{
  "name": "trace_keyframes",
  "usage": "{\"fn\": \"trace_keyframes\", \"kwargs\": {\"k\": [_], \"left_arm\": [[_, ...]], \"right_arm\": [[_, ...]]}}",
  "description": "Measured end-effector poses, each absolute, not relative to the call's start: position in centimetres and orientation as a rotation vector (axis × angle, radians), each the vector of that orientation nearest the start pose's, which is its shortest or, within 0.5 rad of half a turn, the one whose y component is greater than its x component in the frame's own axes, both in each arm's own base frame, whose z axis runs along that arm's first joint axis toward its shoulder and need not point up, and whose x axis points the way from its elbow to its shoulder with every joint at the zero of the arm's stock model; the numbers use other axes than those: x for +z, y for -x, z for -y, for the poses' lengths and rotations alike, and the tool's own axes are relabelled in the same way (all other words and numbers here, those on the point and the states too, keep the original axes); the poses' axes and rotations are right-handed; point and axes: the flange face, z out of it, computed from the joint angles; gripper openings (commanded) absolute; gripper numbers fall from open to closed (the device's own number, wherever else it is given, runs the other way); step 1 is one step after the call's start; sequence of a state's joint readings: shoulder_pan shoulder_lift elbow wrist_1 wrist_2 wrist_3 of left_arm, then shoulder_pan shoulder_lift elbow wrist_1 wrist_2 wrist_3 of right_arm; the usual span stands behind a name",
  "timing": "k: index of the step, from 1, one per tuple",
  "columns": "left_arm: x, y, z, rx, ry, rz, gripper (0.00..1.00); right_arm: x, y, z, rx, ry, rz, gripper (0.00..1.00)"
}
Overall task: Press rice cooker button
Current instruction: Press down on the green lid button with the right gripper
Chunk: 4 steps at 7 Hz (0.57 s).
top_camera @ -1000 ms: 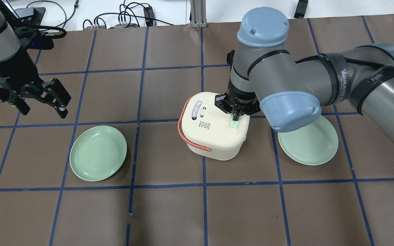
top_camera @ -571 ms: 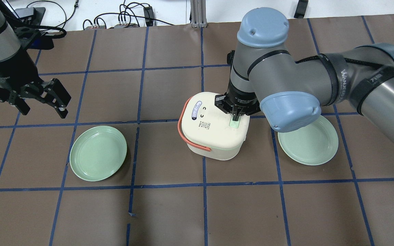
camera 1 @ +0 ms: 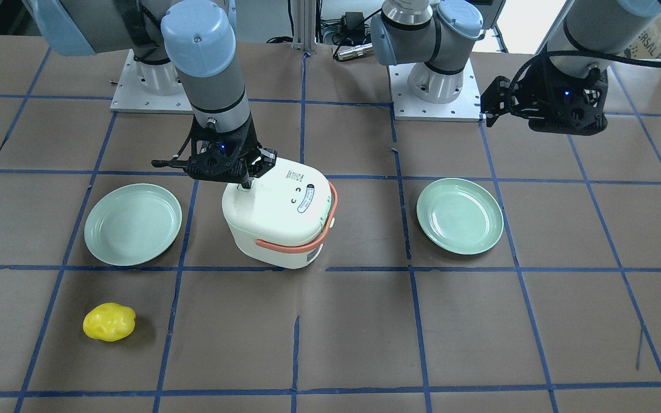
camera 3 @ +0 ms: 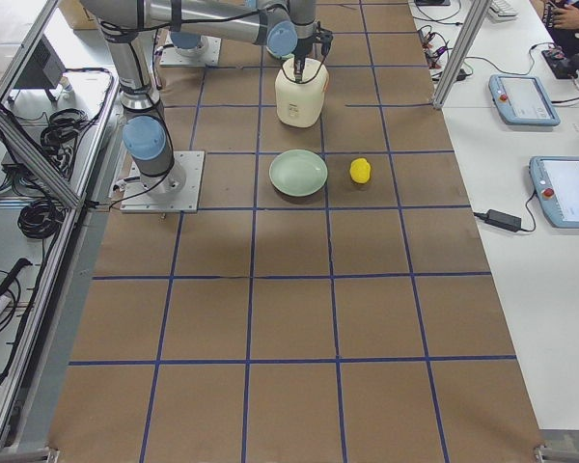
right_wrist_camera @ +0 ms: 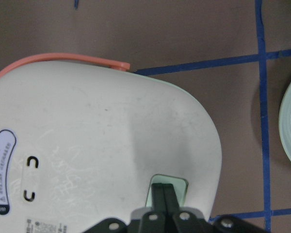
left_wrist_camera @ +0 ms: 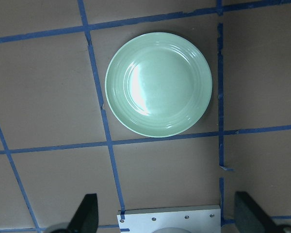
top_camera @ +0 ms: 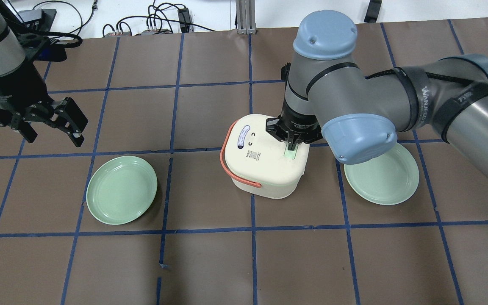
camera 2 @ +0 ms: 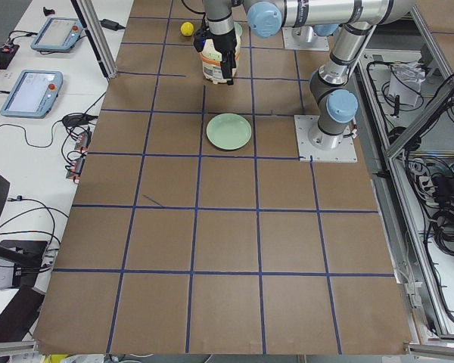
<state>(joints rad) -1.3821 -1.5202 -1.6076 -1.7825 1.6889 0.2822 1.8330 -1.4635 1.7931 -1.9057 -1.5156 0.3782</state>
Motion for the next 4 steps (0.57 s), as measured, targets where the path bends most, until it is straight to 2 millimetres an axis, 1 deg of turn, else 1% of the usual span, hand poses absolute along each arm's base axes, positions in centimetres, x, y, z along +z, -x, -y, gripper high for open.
{"fn": "trace_keyframes", "kwargs": {"k": [4], "left_arm": [[47.58, 3.52, 46.38, 0.337, -0.161, -3.051, 1.0]], "right_arm": [[35.64, -26.73, 46.19, 0.028, -0.182, -3.085, 0.13]]}}
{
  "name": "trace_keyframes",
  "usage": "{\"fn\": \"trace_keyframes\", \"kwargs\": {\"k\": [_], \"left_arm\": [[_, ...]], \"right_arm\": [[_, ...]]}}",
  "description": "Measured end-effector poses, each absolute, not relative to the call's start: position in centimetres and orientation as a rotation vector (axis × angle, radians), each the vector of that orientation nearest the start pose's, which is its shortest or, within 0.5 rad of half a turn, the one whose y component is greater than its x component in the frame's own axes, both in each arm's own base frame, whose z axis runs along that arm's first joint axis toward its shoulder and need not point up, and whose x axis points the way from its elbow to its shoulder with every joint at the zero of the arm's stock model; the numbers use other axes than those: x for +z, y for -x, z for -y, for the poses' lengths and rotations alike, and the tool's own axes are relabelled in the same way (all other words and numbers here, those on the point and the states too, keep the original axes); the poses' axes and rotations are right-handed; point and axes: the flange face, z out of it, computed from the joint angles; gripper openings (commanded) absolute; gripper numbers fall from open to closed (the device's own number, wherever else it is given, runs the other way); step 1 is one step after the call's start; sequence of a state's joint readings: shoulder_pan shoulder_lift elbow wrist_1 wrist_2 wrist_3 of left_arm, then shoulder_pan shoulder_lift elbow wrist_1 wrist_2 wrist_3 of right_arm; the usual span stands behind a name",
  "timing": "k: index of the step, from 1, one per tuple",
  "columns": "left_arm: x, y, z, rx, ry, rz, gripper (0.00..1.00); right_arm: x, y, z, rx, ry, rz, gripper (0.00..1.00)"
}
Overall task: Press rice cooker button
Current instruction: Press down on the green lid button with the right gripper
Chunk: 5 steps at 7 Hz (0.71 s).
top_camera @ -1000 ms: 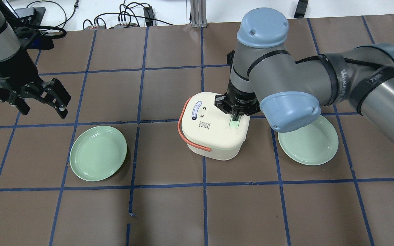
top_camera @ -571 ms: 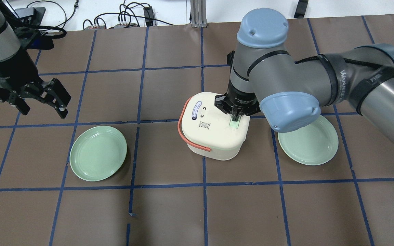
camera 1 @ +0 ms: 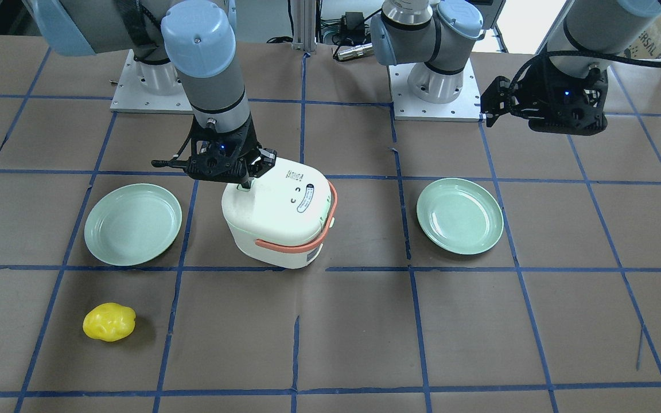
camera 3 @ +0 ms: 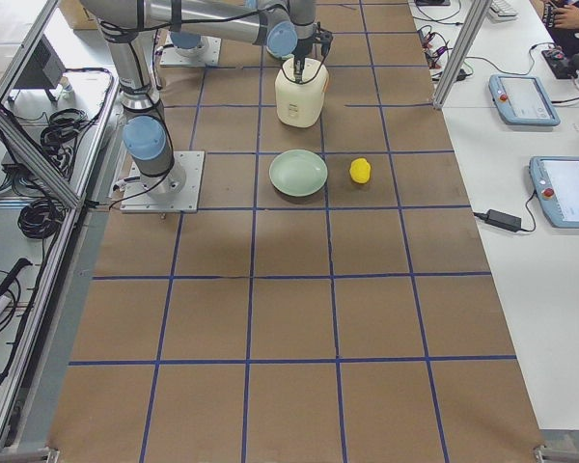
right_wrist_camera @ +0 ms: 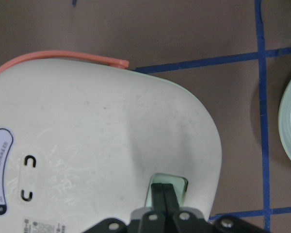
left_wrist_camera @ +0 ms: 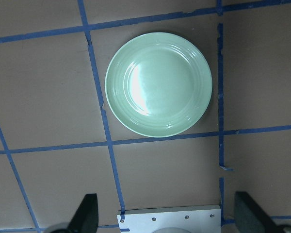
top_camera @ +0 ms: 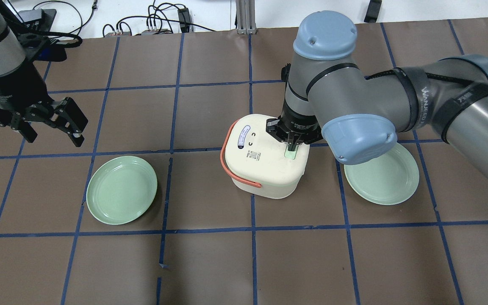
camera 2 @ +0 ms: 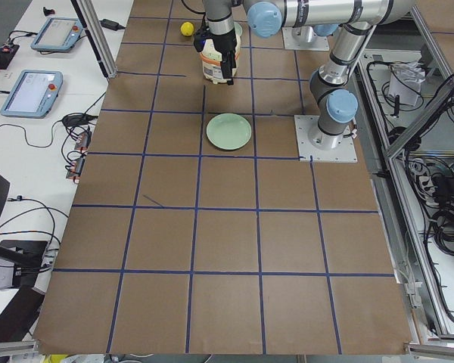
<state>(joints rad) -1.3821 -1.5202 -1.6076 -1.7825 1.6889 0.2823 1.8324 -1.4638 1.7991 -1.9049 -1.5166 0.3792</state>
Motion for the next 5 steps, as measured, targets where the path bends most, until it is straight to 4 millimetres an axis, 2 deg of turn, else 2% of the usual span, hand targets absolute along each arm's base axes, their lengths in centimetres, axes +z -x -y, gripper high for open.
{"fn": "trace_keyframes", "kwargs": {"k": [2, 3, 4, 5], "left_arm": [[47.6, 3.5, 46.4, 0.337, -0.161, -3.051, 1.0], [47.6, 3.5, 46.4, 0.337, -0.161, -3.051, 1.0], [47.6, 3.5, 46.4, 0.337, -0.161, -3.051, 1.0], [47.6, 3.5, 46.4, 0.337, -0.161, -3.051, 1.0]], "right_arm": [[35.5, -26.7, 46.0, 0.033, -0.179, -3.088, 0.16], [35.9, -26.6, 46.1, 0.034, -0.188, -3.091, 0.23], [37.1, -26.5, 46.3, 0.034, -0.217, -3.09, 0.4], [39.2, -26.5, 47.0, 0.028, -0.25, -3.091, 0.77]]}}
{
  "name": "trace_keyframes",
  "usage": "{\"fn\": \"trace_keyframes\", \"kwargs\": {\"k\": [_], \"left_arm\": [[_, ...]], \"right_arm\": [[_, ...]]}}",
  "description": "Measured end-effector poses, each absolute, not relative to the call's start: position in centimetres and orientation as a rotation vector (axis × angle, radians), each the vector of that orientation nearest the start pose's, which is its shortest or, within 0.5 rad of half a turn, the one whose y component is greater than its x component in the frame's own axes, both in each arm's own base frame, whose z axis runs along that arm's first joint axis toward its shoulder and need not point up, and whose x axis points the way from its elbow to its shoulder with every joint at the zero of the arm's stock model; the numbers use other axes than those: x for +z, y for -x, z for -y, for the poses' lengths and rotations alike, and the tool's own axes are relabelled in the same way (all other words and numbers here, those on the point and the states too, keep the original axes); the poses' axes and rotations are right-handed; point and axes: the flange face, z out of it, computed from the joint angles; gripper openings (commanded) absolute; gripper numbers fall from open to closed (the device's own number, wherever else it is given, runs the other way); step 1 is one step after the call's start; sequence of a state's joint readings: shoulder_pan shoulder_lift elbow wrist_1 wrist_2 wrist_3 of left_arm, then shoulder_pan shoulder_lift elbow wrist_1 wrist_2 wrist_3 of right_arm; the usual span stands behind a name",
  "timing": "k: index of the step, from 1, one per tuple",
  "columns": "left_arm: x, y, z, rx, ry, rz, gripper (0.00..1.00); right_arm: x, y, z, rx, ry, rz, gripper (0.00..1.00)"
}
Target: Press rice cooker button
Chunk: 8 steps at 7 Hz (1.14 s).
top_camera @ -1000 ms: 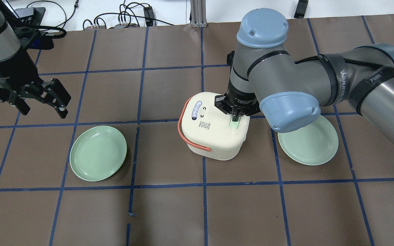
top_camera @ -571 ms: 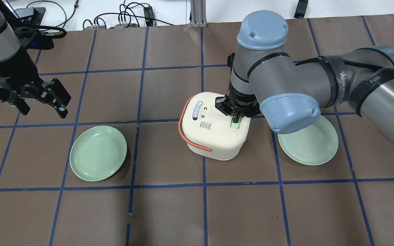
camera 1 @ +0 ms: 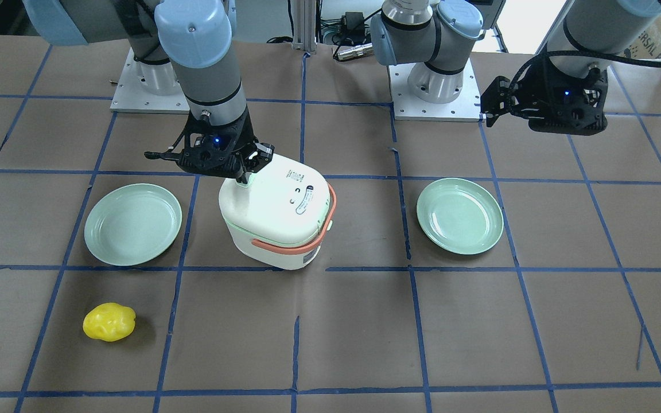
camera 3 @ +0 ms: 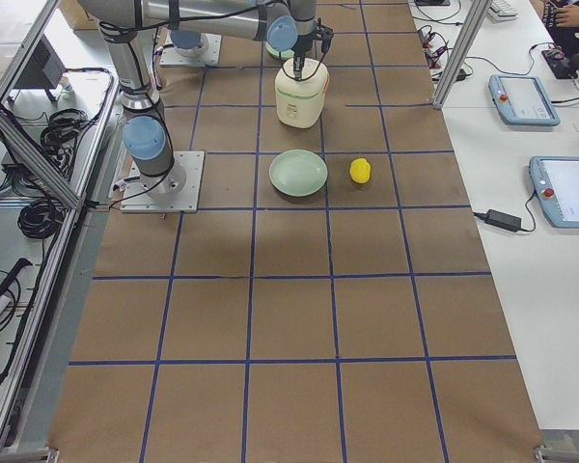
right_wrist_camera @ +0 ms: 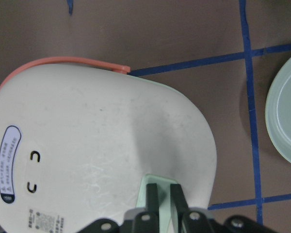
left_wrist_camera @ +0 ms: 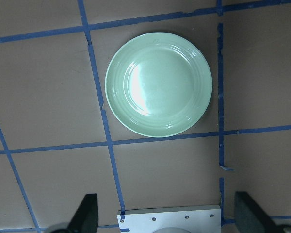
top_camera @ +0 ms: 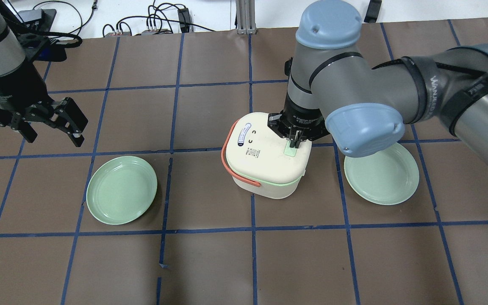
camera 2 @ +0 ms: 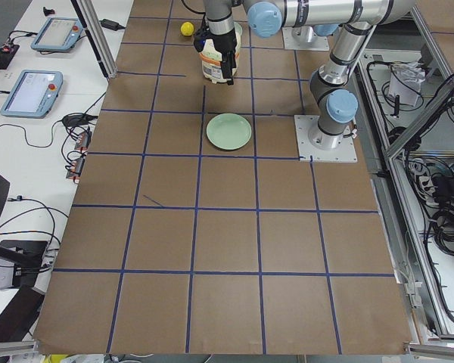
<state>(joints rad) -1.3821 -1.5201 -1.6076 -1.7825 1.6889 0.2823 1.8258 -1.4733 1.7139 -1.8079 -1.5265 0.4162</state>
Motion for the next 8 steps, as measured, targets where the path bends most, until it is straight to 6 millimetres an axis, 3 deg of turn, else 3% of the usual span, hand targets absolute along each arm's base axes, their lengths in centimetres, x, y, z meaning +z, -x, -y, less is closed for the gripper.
{"fn": "trace_keyframes", "kwargs": {"k": [2, 4, 6, 8], "left_arm": [[47.6, 3.5, 46.4, 0.336, -0.161, -3.051, 1.0], [47.6, 3.5, 46.4, 0.337, -0.161, -3.051, 1.0], [47.6, 3.5, 46.4, 0.337, -0.161, -3.051, 1.0], [47.6, 3.5, 46.4, 0.337, -0.161, -3.051, 1.0]], "right_arm": [[45.9, -25.7, 49.4, -0.062, -0.259, -3.129, 0.97], [49.7, -21.6, 52.0, -0.136, -0.194, -3.155, 1.0], [50.0, -17.2, 53.4, -0.129, -0.142, -3.156, 1.0], [49.0, -16.1, 53.4, -0.093, -0.095, -3.157, 1.0]]}}
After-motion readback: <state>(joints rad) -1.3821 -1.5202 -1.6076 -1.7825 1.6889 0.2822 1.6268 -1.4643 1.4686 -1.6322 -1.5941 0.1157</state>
